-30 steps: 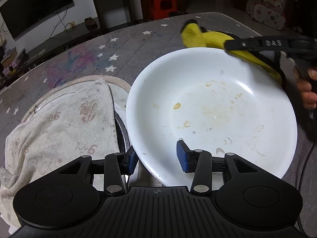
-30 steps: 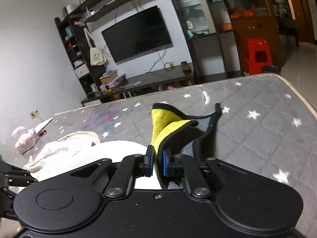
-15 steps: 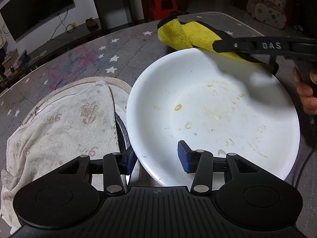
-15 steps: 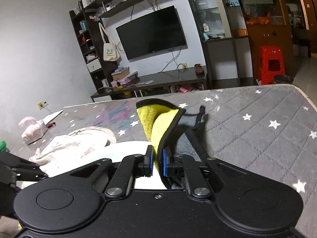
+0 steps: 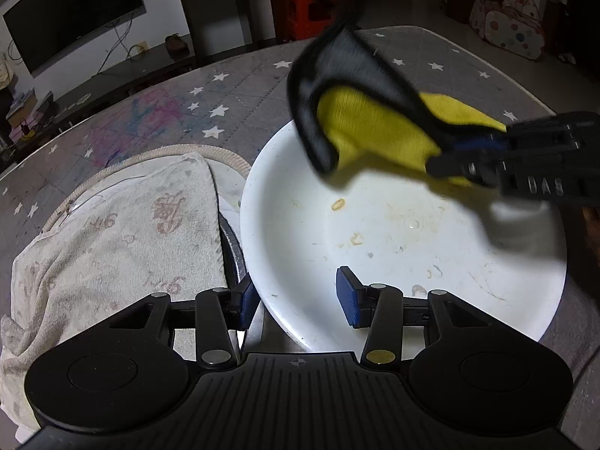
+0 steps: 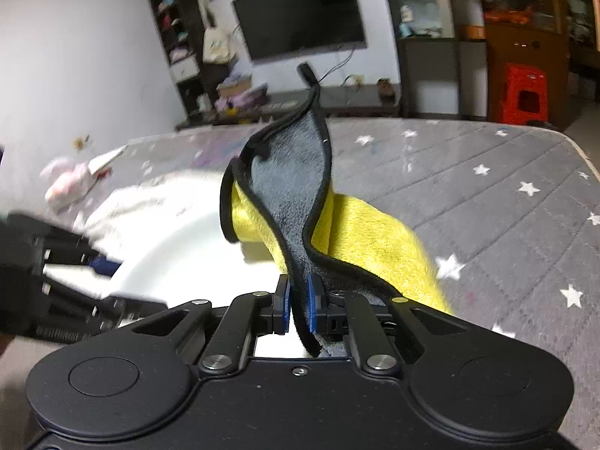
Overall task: Clean bowl
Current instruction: 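Wipe the inside of the white bowl with the cloth in the right gripper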
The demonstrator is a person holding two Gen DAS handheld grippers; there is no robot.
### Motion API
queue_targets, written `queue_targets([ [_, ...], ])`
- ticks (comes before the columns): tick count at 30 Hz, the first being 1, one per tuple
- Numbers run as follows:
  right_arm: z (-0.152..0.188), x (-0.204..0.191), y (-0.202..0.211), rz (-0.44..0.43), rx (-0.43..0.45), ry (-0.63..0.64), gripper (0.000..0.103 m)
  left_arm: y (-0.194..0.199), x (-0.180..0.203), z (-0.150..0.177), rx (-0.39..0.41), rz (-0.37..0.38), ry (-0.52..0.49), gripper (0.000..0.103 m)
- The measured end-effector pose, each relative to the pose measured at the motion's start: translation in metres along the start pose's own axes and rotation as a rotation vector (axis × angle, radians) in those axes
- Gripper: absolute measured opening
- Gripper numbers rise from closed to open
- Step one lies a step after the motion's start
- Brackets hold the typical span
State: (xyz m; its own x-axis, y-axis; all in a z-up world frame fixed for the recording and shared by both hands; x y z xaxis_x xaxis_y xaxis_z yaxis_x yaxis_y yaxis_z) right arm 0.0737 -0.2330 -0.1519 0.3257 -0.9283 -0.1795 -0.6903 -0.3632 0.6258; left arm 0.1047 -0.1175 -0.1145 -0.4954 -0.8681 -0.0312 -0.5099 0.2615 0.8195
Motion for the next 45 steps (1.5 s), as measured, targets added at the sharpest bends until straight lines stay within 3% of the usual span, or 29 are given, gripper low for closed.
queue_targets([
  [11,0.030,-0.046,0.015,-0.151,-0.164,-0.013,0.010,0.010,-0.003,-0.001,0.022,-0.041,-0.008,0.046],
  [19,0.025,-0.062,0.006,-0.220,-0.180,-0.087,0.010,0.018,-0.005,0.003,0.035,-0.031,0.002,0.046],
  [26,0.009,-0.054,-0.014,-0.202,-0.154,-0.134,0.010,0.015,-0.003,0.005,0.030,-0.022,0.003,0.046],
  [38,-0.004,-0.020,-0.027,-0.052,-0.086,-0.138,0.009,0.020,-0.005,0.007,0.048,-0.042,0.027,0.048],
  [43,0.002,-0.021,-0.021,-0.001,-0.092,-0.106,0.010,0.026,-0.011,0.007,0.074,-0.069,0.060,0.055],
  [45,0.004,-0.023,-0.018,0.006,-0.093,-0.095,0.020,0.030,-0.014,0.007,0.089,-0.081,0.071,0.058],
])
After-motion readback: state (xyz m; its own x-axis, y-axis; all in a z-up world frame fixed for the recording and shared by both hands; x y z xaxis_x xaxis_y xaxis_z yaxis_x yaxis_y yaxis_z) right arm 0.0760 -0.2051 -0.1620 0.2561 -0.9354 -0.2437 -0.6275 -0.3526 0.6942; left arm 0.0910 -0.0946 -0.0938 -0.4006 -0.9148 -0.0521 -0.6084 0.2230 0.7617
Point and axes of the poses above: each gripper's, at about its wrist camera, not at the fingertips, and y roughly against the way its jaws point, x to its right, z to its underside, the point moved 10 cm from there along -y, roughly the way its jaws point, and after that the axes turned 5 degrees about z, right-handed, at the moved point
